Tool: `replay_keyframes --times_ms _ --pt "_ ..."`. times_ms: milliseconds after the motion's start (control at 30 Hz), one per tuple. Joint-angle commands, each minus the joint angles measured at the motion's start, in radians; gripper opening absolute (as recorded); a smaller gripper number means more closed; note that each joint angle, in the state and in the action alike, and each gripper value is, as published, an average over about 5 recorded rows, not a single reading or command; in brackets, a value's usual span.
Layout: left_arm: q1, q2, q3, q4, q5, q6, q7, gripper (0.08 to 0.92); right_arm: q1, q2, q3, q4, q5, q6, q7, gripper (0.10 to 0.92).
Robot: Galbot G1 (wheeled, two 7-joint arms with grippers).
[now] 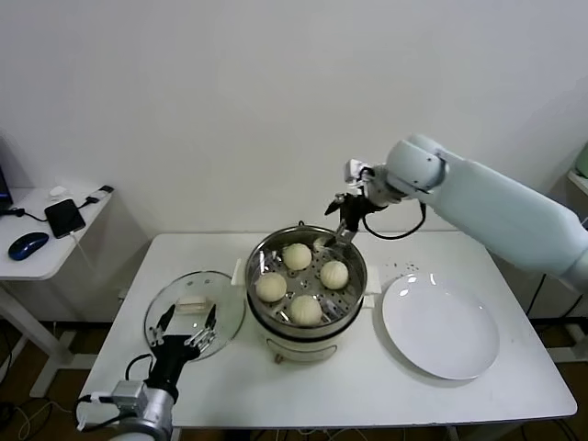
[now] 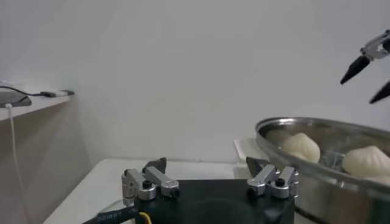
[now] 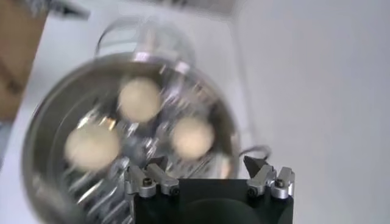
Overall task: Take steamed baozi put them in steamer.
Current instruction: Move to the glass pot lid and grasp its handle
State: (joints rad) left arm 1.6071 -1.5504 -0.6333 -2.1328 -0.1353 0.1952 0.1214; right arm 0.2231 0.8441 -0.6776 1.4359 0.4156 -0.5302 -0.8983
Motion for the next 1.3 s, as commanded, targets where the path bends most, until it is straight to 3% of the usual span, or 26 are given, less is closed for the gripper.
replay_keyframes --times_ms 33,367,667,867,1100,1300 --pt "0.001 0.02 0.008 0.01 -0.07 -0.058 -0.012 0.823 -0.689 -0.081 0.842 0.17 0.12 0.256 0.308 0.823" --pt "-0.041 -0.007 0.006 0.058 -0.061 -0.144 -0.057 0.823 -1.187 0.23 1.303 0.213 0.144 0.548 0.495 0.823" --pt "-0.084 0.012 -0.008 0.138 0.153 -0.18 -0.073 0.823 -1.38 0.421 1.341 0.257 0.122 0.662 0.702 0.823" --pt "-0.088 0.039 -0.014 0.169 0.278 -0.218 -0.098 0.823 -1.539 0.456 1.293 0.323 0.113 0.681 0.766 0.823" --pt "-0.15 0.05 -0.071 0.336 0.915 -0.381 -0.175 0.823 -1.655 0.383 1.29 0.337 0.169 0.7 0.753 0.823" --pt "-0.208 0.134 -0.071 0.424 1.3 -0.386 -0.224 0.823 -1.679 0.341 1.297 0.334 0.196 0.707 0.752 0.823"
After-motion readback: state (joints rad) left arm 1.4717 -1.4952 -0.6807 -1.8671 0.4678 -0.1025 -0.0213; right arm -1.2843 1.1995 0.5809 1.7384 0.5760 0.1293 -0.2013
